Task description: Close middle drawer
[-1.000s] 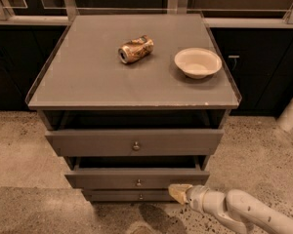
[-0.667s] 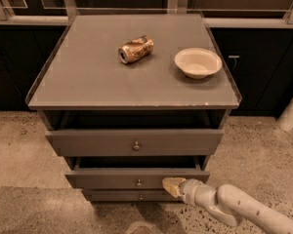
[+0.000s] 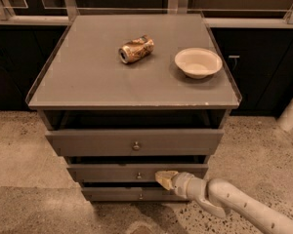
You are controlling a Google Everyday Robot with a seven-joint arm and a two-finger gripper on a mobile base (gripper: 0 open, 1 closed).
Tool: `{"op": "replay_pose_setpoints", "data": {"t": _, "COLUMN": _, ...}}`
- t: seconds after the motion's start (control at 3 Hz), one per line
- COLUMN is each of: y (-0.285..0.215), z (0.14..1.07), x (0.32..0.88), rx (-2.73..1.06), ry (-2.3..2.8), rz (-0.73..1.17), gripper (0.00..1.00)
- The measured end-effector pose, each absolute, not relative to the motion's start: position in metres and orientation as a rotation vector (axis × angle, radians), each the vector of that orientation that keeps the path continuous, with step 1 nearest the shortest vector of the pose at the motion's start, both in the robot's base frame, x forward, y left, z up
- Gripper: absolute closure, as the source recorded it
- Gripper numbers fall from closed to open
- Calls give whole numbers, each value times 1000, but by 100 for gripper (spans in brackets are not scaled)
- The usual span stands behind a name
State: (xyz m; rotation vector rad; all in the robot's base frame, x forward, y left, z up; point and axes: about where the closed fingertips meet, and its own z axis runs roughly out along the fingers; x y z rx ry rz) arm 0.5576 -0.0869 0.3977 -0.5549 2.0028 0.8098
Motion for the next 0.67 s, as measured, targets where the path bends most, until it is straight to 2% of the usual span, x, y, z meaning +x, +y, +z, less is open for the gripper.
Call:
{"op": "replay_pose_setpoints", "data": {"t": 0.33, "y": -98, "z": 402, "x": 549, "rx": -540, "ry": 2016, "rz": 817, "gripper": 100}}
{"op": "replay_pose_setpoints", "data": {"t": 0.67, "y": -137, "z": 422, "x": 519, "rx": -413, "ry": 2073, "rz": 808, "gripper": 100}}
